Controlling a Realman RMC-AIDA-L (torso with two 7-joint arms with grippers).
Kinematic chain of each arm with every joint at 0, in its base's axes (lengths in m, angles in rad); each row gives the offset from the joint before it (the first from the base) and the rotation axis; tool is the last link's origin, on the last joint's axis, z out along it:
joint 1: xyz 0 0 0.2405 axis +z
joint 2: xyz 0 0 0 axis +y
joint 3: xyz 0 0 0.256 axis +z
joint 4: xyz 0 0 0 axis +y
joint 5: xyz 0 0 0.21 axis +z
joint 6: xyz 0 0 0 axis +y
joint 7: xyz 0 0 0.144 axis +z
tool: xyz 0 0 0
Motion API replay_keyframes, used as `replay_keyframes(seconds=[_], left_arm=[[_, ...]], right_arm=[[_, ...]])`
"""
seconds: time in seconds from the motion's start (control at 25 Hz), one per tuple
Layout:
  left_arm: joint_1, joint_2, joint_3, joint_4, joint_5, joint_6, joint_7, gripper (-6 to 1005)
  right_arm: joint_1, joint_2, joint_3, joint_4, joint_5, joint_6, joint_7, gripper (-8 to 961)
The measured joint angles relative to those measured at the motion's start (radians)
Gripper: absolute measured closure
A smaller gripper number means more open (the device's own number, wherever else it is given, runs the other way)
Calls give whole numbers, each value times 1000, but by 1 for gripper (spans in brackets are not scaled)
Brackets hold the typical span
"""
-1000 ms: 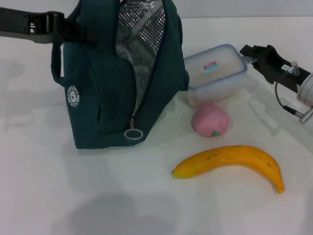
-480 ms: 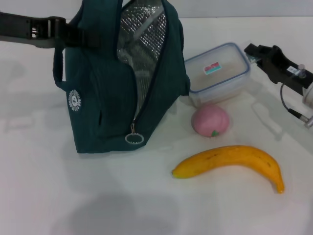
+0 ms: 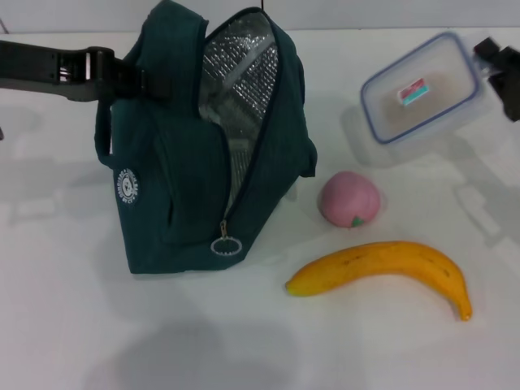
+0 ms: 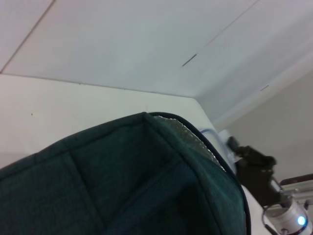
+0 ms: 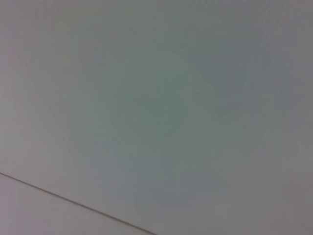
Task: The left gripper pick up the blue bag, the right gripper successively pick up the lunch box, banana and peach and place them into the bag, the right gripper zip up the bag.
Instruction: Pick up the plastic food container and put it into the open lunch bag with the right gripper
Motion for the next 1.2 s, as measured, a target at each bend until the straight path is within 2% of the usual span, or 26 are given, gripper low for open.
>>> replay_keyframes(seconds=[0.28, 0.52, 0.8, 1.04, 1.2], left_arm=[[0, -7, -1, -5, 0, 0, 0, 967], [0, -10, -3, -15, -4, 0, 0, 967], [-6, -11, 1, -19, -6, -1, 0, 967], [-16, -17, 3, -19, -7, -12, 0, 967], [-26, -23, 4, -19, -7, -12, 0, 967]], right_arm=[[-27, -5, 1, -11, 53, -126, 6, 844], [-7, -3, 2, -13, 100, -241, 62, 839], [112, 0, 1, -16, 118, -347, 130, 832], [248, 0, -17, 38, 107, -354, 138, 826], [307, 0, -50, 60, 98, -328, 138, 822]])
